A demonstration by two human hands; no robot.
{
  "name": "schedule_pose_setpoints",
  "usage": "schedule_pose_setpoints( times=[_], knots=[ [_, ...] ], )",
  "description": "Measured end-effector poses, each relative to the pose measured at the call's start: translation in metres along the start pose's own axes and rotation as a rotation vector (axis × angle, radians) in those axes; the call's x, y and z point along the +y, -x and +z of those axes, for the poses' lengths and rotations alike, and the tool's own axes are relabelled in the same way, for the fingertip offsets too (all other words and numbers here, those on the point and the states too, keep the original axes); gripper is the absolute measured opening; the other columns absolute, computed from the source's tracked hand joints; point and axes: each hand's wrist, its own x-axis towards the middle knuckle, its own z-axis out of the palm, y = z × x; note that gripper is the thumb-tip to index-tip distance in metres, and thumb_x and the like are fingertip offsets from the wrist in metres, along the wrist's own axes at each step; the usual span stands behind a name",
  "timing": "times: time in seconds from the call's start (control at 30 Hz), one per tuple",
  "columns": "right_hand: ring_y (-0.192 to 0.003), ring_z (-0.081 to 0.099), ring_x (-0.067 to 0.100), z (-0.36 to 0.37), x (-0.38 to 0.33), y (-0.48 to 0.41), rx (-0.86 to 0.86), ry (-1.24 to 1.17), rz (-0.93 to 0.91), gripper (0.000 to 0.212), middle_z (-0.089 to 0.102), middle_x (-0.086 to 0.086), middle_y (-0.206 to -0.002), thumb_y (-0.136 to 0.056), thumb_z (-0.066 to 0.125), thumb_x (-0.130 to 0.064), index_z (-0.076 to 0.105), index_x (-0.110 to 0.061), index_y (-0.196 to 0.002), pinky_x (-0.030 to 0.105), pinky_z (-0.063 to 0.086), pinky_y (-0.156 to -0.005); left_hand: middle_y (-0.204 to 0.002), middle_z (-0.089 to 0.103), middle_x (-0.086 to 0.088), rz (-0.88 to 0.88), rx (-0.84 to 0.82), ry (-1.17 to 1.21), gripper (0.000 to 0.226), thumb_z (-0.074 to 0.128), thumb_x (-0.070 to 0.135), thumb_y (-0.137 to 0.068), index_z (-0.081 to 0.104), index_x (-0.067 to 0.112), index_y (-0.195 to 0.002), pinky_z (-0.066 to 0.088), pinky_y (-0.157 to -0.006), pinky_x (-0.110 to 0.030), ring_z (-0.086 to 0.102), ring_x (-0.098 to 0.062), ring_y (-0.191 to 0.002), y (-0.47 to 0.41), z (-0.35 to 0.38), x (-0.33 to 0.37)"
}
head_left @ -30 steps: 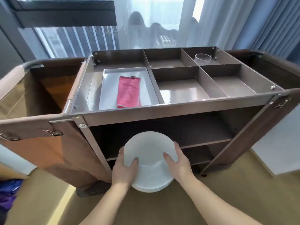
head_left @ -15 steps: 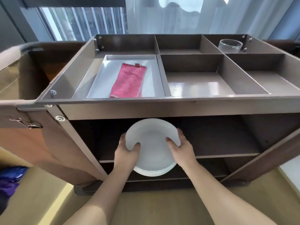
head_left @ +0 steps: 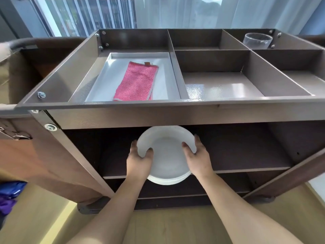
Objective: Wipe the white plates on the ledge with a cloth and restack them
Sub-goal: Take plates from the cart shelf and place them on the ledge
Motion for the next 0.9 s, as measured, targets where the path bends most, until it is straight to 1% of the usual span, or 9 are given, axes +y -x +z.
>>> schedule_pose_setpoints(
  times=[0.1,0.13,0.23,0.4,0.5,0.6,0.73,0.83,0.9],
  knots=[
    [-0.144,0.028,0.021,0.005,0.001,0.017,0.05,0.038,-0.089,0.073,0.025,0.007,-0.158,-0.096,0.053,-0.043,0.022,-0.013,-0.154,0.022,0.026,-0.106,-0.122,0.053,0.003,0.055,0.089,0.025,0.054,0.054,0.027,-0.093,0.035,0.024,-0.143,0.046,-0.082,-0.032,0.055,-0.019,-0.11,0.011,0.005,-0.008],
    [-0.145,0.026,0.021,0.008,0.004,0.024,0.059,0.053,-0.119,0.073,0.023,0.008,-0.159,-0.096,0.053,-0.041,0.021,-0.01,-0.154,0.021,0.024,-0.109,-0.127,0.052,0.002,0.078,0.098,0.017,0.052,0.053,0.029,-0.093,0.036,0.024,-0.142,0.049,-0.087,-0.035,0.054,-0.02,-0.115,0.017,0.007,-0.012],
    [-0.148,0.015,0.018,0.013,0.008,0.031,0.064,0.089,-0.125,0.077,0.013,0.009,-0.162,-0.097,0.052,-0.038,0.013,-0.005,-0.154,0.014,0.015,-0.108,-0.144,0.041,-0.002,0.097,0.088,0.004,0.064,0.051,0.036,-0.094,0.024,0.022,-0.15,0.042,-0.106,-0.047,0.043,-0.022,-0.131,0.022,0.01,-0.017],
    [-0.148,0.015,0.021,0.019,0.004,0.012,0.066,0.121,-0.15,0.079,0.01,0.013,-0.162,-0.097,0.051,-0.038,0.009,-0.002,-0.154,0.014,0.015,-0.107,-0.15,0.035,-0.006,0.127,0.08,-0.029,0.069,0.049,0.039,-0.094,0.019,0.017,-0.152,0.037,-0.11,-0.046,0.038,-0.025,-0.136,-0.002,0.014,-0.012],
    [-0.149,0.012,0.023,0.023,0.003,-0.006,0.071,0.156,-0.196,0.078,0.009,0.015,-0.161,-0.097,0.05,-0.039,0.011,-0.003,-0.154,0.02,0.018,-0.111,-0.151,0.033,-0.009,0.164,0.072,-0.046,0.07,0.049,0.043,-0.092,0.022,0.016,-0.151,0.036,-0.111,-0.047,0.037,-0.027,-0.136,-0.019,0.019,-0.008],
    [-0.15,0.006,0.024,0.023,0.001,-0.021,0.053,0.205,-0.222,0.076,0.007,0.014,-0.162,-0.097,0.048,-0.043,0.012,-0.007,-0.155,0.031,0.019,-0.117,-0.157,0.022,-0.008,0.169,0.072,-0.061,0.071,0.051,0.035,-0.095,0.016,0.013,-0.153,0.026,-0.116,-0.036,0.026,-0.024,-0.142,-0.03,0.024,-0.005],
    [-0.149,0.009,0.03,0.019,-0.004,-0.017,0.047,0.355,-0.236,0.074,0.011,0.016,-0.161,-0.096,0.039,-0.053,0.021,-0.011,-0.154,0.043,0.02,-0.119,-0.158,0.016,-0.008,0.192,0.07,-0.115,0.072,0.052,0.033,-0.096,0.016,0.011,-0.153,0.025,-0.116,-0.036,0.022,-0.024,-0.144,-0.027,0.023,0.0],
    [-0.148,0.012,0.033,0.013,-0.012,-0.003,0.025,0.48,-0.287,0.085,0.018,0.018,-0.159,-0.086,0.024,-0.064,0.031,-0.009,-0.15,0.044,0.016,-0.12,-0.155,0.023,-0.01,0.205,0.064,-0.173,0.069,0.055,0.032,-0.094,0.022,0.01,-0.151,0.029,-0.114,-0.039,0.026,-0.026,-0.142,-0.012,0.016,0.005],
    [-0.146,0.02,0.035,0.008,-0.02,0.008,-0.017,0.516,-0.332,0.087,0.026,0.018,-0.156,-0.083,0.02,-0.064,0.038,-0.007,-0.146,0.047,0.023,-0.118,-0.148,0.035,-0.011,0.212,0.081,-0.199,0.063,0.056,0.028,-0.093,0.031,0.008,-0.147,0.036,-0.105,-0.033,0.036,-0.026,-0.135,0.004,0.008,0.012]
  ],
)
